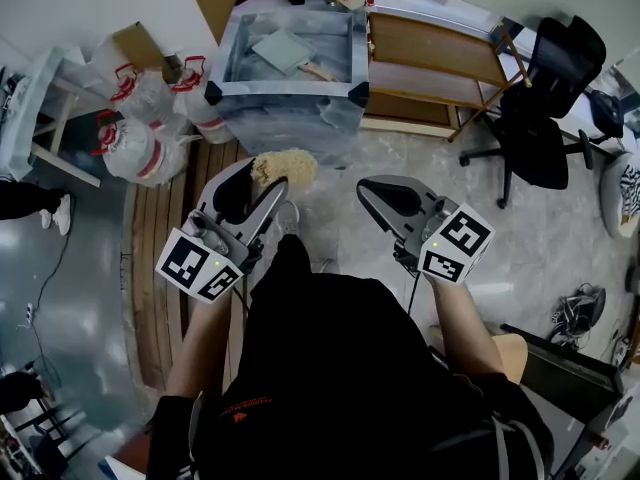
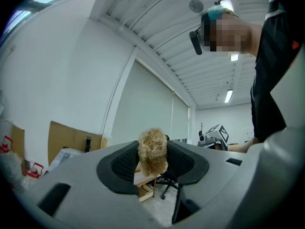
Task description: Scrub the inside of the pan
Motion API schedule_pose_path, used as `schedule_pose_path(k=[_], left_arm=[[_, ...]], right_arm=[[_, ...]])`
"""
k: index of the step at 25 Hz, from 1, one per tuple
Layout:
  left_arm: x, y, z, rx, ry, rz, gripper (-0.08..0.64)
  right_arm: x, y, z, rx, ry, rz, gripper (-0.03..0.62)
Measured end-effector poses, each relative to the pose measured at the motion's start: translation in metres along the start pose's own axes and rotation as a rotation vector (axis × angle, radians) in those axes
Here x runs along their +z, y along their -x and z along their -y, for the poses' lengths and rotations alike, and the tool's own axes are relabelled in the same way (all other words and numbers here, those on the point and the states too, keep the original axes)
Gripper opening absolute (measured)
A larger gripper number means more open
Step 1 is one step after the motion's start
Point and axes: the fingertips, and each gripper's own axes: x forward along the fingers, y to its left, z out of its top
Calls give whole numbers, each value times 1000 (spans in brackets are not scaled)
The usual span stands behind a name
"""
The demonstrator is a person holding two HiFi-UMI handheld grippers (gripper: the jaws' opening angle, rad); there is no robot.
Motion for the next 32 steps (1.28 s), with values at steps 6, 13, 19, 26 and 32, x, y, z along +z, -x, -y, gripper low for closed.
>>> schedule_pose_path(k=[6, 13, 19, 26, 32], left_arm=[[-3, -34, -30, -30, 1, 11, 181], [-15, -71, -103, -36, 35, -13, 181], [-19, -96, -191, -31, 64, -58, 181], [-21, -123, -303, -44, 90, -110, 181], [-29, -145, -381, -64, 98, -151, 181]], right_arm=[[5, -14, 40, -31, -14, -1, 2], [16, -74, 94, -28, -40, -19, 2], [36, -154, 145, -22, -61, -29, 2], [57, -246, 204, -38, -103, -46, 1], [61, -301, 250, -82, -149, -83, 2]])
